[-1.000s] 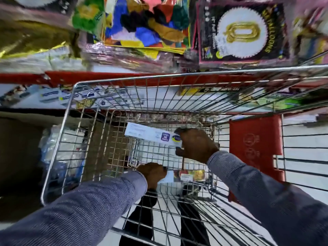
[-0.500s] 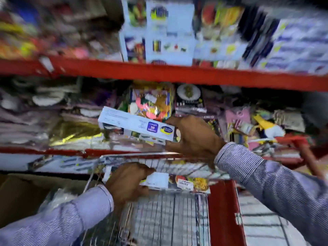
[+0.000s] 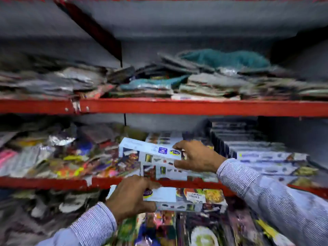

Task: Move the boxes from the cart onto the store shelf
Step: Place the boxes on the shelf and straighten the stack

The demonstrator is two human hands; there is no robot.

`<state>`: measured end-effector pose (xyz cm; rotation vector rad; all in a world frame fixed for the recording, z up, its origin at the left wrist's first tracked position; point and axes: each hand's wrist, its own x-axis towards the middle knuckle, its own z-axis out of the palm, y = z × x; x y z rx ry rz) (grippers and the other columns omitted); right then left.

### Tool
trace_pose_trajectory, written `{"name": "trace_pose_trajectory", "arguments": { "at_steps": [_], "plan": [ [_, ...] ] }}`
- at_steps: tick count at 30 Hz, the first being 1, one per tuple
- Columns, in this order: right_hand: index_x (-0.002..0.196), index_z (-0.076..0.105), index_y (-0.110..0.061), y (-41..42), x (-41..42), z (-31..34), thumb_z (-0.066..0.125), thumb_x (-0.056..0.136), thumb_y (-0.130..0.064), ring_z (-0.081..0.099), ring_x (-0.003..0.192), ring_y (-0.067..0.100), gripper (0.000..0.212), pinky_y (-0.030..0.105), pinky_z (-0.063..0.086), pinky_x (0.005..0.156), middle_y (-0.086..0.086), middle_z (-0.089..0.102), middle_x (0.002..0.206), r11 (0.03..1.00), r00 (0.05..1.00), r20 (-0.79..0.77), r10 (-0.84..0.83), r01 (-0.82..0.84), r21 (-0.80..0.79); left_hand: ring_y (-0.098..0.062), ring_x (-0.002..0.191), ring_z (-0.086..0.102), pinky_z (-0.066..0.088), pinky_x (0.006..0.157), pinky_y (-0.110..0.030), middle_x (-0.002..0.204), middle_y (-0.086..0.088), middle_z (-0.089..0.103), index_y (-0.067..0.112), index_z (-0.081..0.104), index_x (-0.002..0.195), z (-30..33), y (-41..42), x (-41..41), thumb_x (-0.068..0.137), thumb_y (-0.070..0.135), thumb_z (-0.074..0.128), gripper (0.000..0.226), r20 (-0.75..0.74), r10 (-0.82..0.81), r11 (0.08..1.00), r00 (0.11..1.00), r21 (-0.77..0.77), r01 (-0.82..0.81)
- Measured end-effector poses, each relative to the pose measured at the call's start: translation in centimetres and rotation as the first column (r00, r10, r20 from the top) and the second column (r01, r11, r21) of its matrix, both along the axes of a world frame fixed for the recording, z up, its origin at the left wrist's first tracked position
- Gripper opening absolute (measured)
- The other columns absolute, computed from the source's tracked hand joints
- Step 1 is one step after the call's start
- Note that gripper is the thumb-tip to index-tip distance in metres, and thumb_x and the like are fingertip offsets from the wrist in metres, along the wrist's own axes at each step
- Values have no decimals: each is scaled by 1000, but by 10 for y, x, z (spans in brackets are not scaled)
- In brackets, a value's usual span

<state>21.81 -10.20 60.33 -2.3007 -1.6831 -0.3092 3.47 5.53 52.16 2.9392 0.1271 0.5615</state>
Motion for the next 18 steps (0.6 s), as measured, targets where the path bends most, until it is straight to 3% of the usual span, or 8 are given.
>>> {"name": "trace_pose_trajectory", "arguments": {
  "at_steps": [4,8,12,18],
  "plan": [
    [118,61,-11,15,37,3,65,84,-41,61,102,31,46,38,51,86,13,65,118,997,998,-18,-53,52,-50,-6,93,67,55,78,-27,105,14,74,44,65,118,19,11,22,58,56,75,62,-10,3,999,1000,-54,-3],
    [129,56,-11,31,72,-10,61,87,-42,55,117,32,53,37,46,97,16,58,131,979,990,4,-143,142,-144,-11,108,61,51,89,-27,122,11,67,31,65,125,32,16,46,63,47,76,64,-64,-13,996,998,-87,7],
    [140,45,-10,43,92,-22,57,90,-43,48,127,32,60,39,41,106,16,50,142,965,983,-3,-185,181,-189,-4,101,64,55,86,-30,120,18,68,38,66,121,32,24,69,62,51,73,61,-81,-38,991,996,-132,28],
    [138,46,-9,56,109,-38,57,93,-39,44,125,32,56,36,38,103,18,48,136,968,985,-1,-175,172,-183,-11,105,58,53,88,-36,119,15,63,48,58,125,25,34,88,59,62,68,68,-77,-22,994,997,-112,13]
  ]
}}
